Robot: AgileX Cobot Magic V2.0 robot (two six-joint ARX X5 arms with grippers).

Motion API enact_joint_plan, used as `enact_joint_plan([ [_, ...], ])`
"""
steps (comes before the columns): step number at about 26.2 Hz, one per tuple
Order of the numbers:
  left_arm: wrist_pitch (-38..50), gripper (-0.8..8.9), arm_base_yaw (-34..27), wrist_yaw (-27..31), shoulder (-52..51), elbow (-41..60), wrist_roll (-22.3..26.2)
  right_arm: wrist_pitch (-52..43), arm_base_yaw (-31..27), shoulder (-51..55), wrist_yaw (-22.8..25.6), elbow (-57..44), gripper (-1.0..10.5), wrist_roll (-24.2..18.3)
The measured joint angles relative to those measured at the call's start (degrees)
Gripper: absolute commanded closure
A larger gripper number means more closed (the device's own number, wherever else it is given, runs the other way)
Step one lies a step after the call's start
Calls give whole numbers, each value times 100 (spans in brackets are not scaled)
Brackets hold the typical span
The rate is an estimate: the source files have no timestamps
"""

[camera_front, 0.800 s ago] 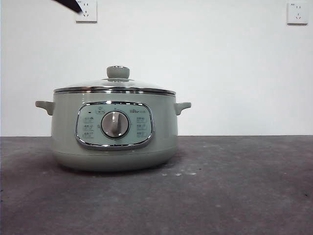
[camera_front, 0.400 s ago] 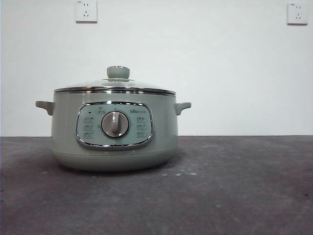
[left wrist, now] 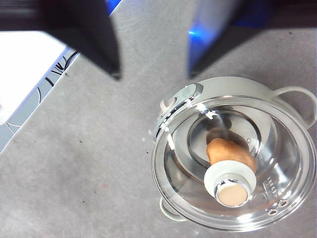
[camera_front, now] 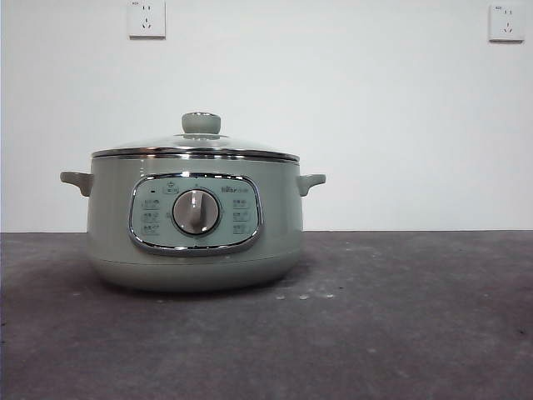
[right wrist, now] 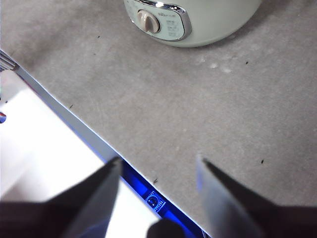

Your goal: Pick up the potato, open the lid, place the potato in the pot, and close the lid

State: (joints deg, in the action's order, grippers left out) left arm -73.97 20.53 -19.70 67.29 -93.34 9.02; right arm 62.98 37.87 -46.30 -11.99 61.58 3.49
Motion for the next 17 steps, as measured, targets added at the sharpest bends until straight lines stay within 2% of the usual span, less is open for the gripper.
enact_joint_plan([
  [10,-2,818,0,0,0,0,0,13,0,0,208,0,946,85],
  [17,-7,818,0,0,0,0,0,15,0,-2,726,0,946,103],
])
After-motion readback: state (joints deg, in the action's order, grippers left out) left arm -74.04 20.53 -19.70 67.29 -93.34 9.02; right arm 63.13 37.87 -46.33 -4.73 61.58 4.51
